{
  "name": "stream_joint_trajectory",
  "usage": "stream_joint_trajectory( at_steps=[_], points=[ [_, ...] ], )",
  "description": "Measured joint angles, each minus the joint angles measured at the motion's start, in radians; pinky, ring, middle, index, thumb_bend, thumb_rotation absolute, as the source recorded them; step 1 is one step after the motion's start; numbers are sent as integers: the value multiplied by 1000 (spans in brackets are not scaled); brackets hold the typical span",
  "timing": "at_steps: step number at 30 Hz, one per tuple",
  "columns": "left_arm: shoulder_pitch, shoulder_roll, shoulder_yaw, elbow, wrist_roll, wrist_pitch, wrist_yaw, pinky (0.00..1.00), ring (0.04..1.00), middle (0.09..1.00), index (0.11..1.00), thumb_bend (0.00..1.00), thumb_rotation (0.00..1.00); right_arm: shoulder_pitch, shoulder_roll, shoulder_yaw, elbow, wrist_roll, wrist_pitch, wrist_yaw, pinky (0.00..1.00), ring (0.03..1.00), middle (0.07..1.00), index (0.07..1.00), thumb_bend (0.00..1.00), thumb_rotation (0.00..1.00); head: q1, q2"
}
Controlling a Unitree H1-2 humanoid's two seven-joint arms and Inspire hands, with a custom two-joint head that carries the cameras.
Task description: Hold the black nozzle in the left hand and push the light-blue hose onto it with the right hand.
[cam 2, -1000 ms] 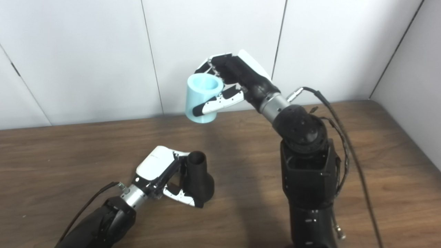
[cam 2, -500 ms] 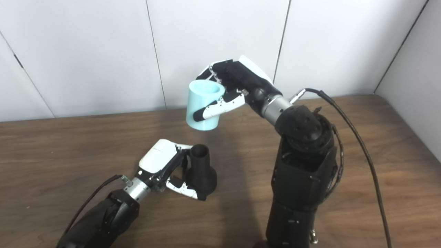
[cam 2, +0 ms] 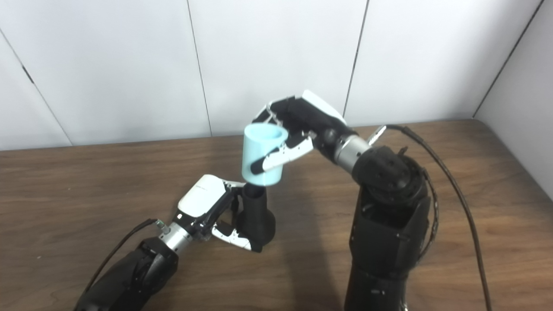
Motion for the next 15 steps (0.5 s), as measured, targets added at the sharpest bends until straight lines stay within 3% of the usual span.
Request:
stream_joint_trajectory(
  at_steps=[6, 15],
  points=[
    [4, 0, 2, -5, 0, 3, -4, 231, 313, 472, 482, 528, 0, 47, -38, 55, 1, 16, 0, -21, 324, 400, 454, 486, 532, 0, 5, 5],
    [8, -1, 3, -9, 0, 13, -3, 245, 329, 472, 482, 527, 0, 66, -69, 114, 9, 48, 0, -81, 323, 398, 456, 486, 532, 0, 12, 12]
  ],
)
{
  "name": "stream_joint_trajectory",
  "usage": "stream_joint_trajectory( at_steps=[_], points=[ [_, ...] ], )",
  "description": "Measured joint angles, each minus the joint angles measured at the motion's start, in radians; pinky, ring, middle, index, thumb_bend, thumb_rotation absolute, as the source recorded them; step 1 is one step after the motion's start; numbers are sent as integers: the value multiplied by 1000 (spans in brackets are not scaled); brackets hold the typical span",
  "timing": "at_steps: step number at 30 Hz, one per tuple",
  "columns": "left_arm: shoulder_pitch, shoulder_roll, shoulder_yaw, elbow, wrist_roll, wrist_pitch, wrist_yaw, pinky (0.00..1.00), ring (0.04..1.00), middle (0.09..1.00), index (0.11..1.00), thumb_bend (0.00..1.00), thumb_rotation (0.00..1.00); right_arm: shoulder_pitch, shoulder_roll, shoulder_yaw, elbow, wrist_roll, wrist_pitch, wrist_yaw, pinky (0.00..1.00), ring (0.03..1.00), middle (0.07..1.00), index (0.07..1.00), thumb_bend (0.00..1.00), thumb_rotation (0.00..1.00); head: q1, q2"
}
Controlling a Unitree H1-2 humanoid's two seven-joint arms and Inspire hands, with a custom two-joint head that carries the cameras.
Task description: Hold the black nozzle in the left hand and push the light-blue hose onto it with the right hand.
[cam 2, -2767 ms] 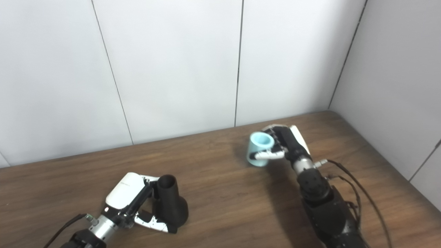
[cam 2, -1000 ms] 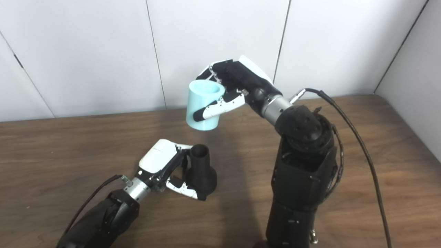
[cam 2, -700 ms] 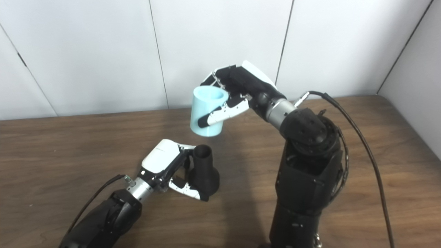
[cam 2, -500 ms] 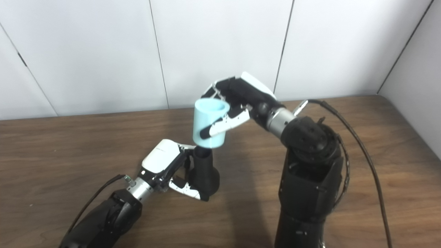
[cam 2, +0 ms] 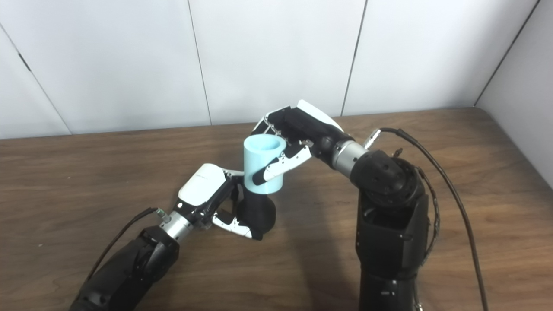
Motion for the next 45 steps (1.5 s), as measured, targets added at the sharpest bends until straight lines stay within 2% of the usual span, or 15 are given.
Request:
stream_joint_trajectory(
  at_steps=[6, 8, 9, 13, 17, 19, 20, 24, 27, 28, 32, 35, 38, 41, 45],
  points=[
    [6, -1, 0, -10, -1, 15, 0, 255, 341, 398, 498, 521, 0, 15, -36, 42, 23, 74, -1, -88, 300, 376, 441, 490, 531, 0, 3, 2],
    [6, -1, 0, -11, -1, 16, 0, 249, 334, 394, 497, 520, 0, 15, -39, 45, 38, 99, -1, -111, 302, 376, 443, 490, 531, 0, 3, 2],
    [6, -1, 0, -12, -1, 16, 0, 247, 331, 440, 488, 525, 0, 14, -39, 41, 43, 107, -1, -115, 310, 382, 446, 490, 531, 0, 3, 2],
    [6, -2, -1, -15, 0, 17, -3, 243, 326, 471, 482, 527, 0, 0, 6, -21, 50, 95, 0, -101, 248, 324, 416, 489, 528, 0, 5, 5],
    [6, -4, -1, -16, 0, 17, -7, 235, 319, 472, 482, 528, 0, -50, 57, -92, 49, 81, 0, -72, 250, 327, 421, 486, 529, 0, 3, 3],
    [6, -4, -1, -16, 0, 16, -9, 234, 324, 408, 492, 522, 0, -95, 75, -131, 48, 56, 1, -51, 256, 337, 430, 486, 530, 0, 3, 2],
    [6, -4, -1, -16, 0, 16, -9, 235, 324, 439, 487, 525, 0, -116, 81, -150, 47, 47, 0, -47, 248, 329, 428, 487, 530, 0, 3, 2],
    [6, -5, -1, -15, -1, 16, -9, 252, 338, 394, 497, 520, 0, -197, 99, -221, 36, -6, 0, -11, 174, 254, 407, 496, 527, 0, 0, 0],
    [5, -5, -1, -13, -1, 16, -9, 243, 330, 391, 495, 520, 0, -233, 101, -248, 21, -49, 0, 31, 149, 228, 395, 495, 525, 0, 0, 0],
    [5, -5, -1, -13, -1, 16, -9, 244, 331, 431, 489, 524, 0, -238, 101, -252, 12, -55, 0, 41, 147, 227, 395, 495, 525, 0, 0, 0],
    [4, -6, -2, -12, -1, 16, -9, 238, 326, 470, 482, 527, 0, -249, 102, -265, 4, -92, 0, 86, 188, 273, 414, 499, 527, 0, 0, 2],
    [4, -6, -2, -12, -1, 16, -10, 242, 328, 472, 482, 527, 0, -249, 98, -262, -1, -105, 0, 100, 217, 303, 422, 494, 529, 0, 2, 2],
    [4, -7, -2, -12, -1, 16, -12, 247, 332, 472, 482, 527, 0, -244, 73, -221, -9, -97, 0, 102, 307, 382, 458, 485, 530, 0, 3, 3],
    [4, -8, -2, -12, -1, 16, -13, 247, 333, 432, 488, 524, 0, -211, 26, -168, -11, -16, 0, 100, 378, 436, 481, 479, 529, 0, 9, 5],
    [4, -8, -1, -12, -1, 16, -13, 255, 341, 395, 497, 520, 0, -145, -59, -85, 13, 116, 0, 67, 379, 430, 475, 482, 530, 0, 9, 5]
  ],
)
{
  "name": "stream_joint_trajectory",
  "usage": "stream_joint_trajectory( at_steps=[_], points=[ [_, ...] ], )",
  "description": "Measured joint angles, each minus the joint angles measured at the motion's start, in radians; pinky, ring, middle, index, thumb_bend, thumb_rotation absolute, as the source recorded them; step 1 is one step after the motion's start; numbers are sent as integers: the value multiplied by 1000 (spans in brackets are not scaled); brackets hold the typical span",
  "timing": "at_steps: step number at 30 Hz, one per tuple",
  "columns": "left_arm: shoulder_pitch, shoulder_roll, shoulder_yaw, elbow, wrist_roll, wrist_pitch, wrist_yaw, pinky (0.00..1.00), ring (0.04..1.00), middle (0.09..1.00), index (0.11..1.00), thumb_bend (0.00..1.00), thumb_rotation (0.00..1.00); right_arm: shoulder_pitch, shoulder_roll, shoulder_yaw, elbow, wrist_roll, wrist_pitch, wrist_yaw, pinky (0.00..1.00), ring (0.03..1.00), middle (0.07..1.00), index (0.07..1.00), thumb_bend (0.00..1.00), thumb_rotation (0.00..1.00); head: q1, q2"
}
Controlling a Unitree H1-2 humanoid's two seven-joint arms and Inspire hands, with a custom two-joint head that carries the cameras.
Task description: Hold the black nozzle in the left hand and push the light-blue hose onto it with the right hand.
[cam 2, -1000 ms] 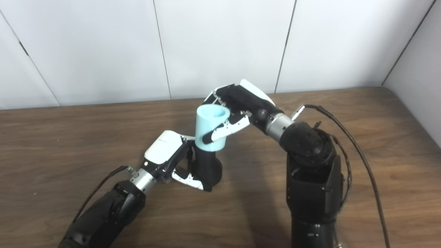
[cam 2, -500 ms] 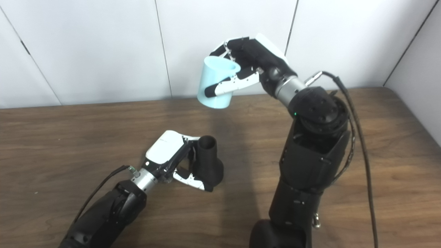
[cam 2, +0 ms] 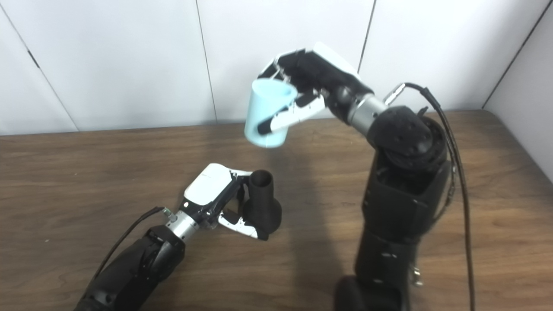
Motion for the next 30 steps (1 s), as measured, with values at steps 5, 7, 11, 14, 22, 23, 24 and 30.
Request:
stream_joint_trajectory(
  at_steps=[5, 7, 11, 14, 22, 23, 24, 30],
  points=[
    [1, 0, 0, 0, -2, 0, 0, 263, 344, 392, 496, 520, 0, 26, -73, 89, 14, 114, -7, -126, 342, 400, 461, 489, 530, 0, -2, 2],
    [0, 0, 0, 0, -2, 0, 0, 265, 346, 392, 496, 520, 0, 26, -108, 138, 27, 156, -28, -175, 326, 389, 458, 492, 530, 0, -2, 2],
    [0, -1, 0, 0, -2, 0, 0, 249, 332, 447, 486, 525, 0, 47, -147, 192, 58, 231, -117, -285, 318, 416, 473, 496, 521, 0, 3, 0],
    [0, -2, 0, 1, -2, 0, 0, 241, 328, 430, 489, 524, 0, 70, -175, 226, 110, 268, -235, -379, 299, 407, 482, 496, 520, 0, 6, 2],
    [0, -2, 0, 2, -2, 0, 0, 238, 329, 400, 494, 521, 0, 97, -201, 286, 208, 281, -482, -590, 223, 368, 469, 525, 514, 0, 11, 5],
    [0, -2, 0, 2, -2, 0, 0, 239, 331, 396, 495, 520, 0, 97, -202, 291, 212, 281, -490, -606, 220, 366, 468, 525, 514, 0, 9, 6],
    [0, -2, 0, 2, -2, 0, -1, 244, 333, 394, 496, 520, 0, 97, -204, 296, 216, 281, -505, -620, 213, 362, 464, 526, 513, 0, 9, 6],
    [0, -2, 1, 1, -2, 0, -2, 247, 331, 430, 488, 524, 0, 79, -230, 321, 247, 294, -524, -655, 226, 367, 462, 528, 514, 0, 9, 6]
  ],
)
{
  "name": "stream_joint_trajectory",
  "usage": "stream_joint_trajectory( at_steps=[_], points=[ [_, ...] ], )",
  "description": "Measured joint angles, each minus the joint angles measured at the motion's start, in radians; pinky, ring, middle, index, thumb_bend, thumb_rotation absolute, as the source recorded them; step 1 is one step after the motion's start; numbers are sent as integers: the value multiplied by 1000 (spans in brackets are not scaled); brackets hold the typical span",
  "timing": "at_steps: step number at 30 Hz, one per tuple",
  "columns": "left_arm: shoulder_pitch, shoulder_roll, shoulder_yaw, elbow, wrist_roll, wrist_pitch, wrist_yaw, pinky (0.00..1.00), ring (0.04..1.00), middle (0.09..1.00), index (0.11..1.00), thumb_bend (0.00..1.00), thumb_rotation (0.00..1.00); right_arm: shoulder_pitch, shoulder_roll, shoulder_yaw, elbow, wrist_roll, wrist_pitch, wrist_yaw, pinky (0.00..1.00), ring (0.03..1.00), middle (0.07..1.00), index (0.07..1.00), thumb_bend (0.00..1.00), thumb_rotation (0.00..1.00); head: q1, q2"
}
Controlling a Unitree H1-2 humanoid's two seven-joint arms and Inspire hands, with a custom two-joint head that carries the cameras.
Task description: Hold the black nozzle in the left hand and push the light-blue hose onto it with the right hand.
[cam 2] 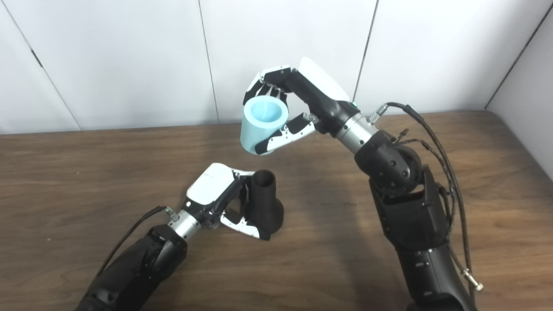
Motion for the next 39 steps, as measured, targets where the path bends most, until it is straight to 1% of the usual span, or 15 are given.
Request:
stream_joint_trajectory(
  at_steps=[2, 4, 5, 8, 9, 11, 13, 15, 17, 20, 24, 26, 30, 34, 39],
  points=[
    [0, 0, 0, 0, 0, 0, 0, 247, 327, 463, 483, 527, 0, -7, -15, 3, 8, 4, -12, -9, 217, 360, 467, 532, 512, 0, 0, 0],
    [0, 0, 0, -1, 0, 0, 0, 243, 323, 470, 482, 527, 0, -11, -30, 9, 28, 9, -37, -22, 233, 367, 472, 530, 513, 0, 3, 8],
    [0, 0, 0, -2, 0, 0, 0, 245, 332, 425, 491, 523, 0, -10, -39, 15, 31, 9, -38, -22, 228, 365, 471, 530, 513, 0, 3, 8],
    [1, 1, 1, -3, 0, 1, -2, 251, 342, 397, 497, 521, 0, -5, -54, 34, 23, 9, -27, -18, 213, 358, 464, 534, 512, 0, 3, 8],
    [1, 1, 1, -3, 0, 1, -2, 250, 340, 395, 497, 520, 0, -3, -58, 42, 13, 10, -13, -13, 212, 358, 464, 535, 512, 0, 3, 8],
    [1, 1, 1, -4, 0, 1, -3, 250, 339, 456, 485, 526, 0, -2, -68, 56, -20, 21, 44, 15, 241, 372, 476, 528, 514, 0, 3, 8],
    [1, 0, 1, -4, 0, 1, -4, 254, 344, 410, 494, 522, 0, -2, -78, 63, -51, 40, 103, 44, 255, 379, 486, 522, 515, 0, 2, 12],
    [1, 1, 1, -4, 0, 4, -10, 261, 354, 400, 499, 521, 0, -3, -87, 67, -71, 49, 156, 66, 264, 386, 494, 513, 516, 0, 0, 12],
    [2, 1, 1, -5, 0, 4, -11, 272, 366, 402, 501, 521, 0, -3, -97, 70, -78, 58, 171, 75, 281, 392, 493, 503, 517, 0, 0, 12],
    [2, 1, 2, -7, 0, 4, -12, 279, 369, 404, 502, 521, 0, -3, -119, 75, -78, 77, 168, 86, 278, 393, 482, 520, 516, 0, 0, 14],
    [2, 1, 2, -7, 0, 5, -12, 284, 379, 405, 503, 522, 0, 4, -132, 80, -79, 99, 161, 87, 243, 374, 463, 532, 513, 0, 8, 18],
    [2, 1, 2, -8, 0, 6, -12, 279, 372, 403, 502, 521, 0, 16, -133, 81, -84, 112, 162, 87, 240, 372, 461, 535, 513, 0, 8, 18],
    [3, 1, 3, -8, 0, 7, -13, 275, 369, 401, 501, 521, 0, 48, -133, 95, -113, 120, 166, 87, 266, 390, 467, 525, 516, 0, 9, 18],
    [3, 1, 3, -8, 0, 9, -13, 281, 378, 405, 503, 521, 0, 56, -133, 105, -114, 118, 166, 88, 272, 394, 469, 521, 517, 0, 8, 18],
    [4, 1, 3, -9, 0, 9, -13, 271, 360, 396, 500, 520, 0, 56, -133, 107, -111, 117, 161, 86, 227, 368, 457, 531, 513, 0, 8, 21]
  ],
)
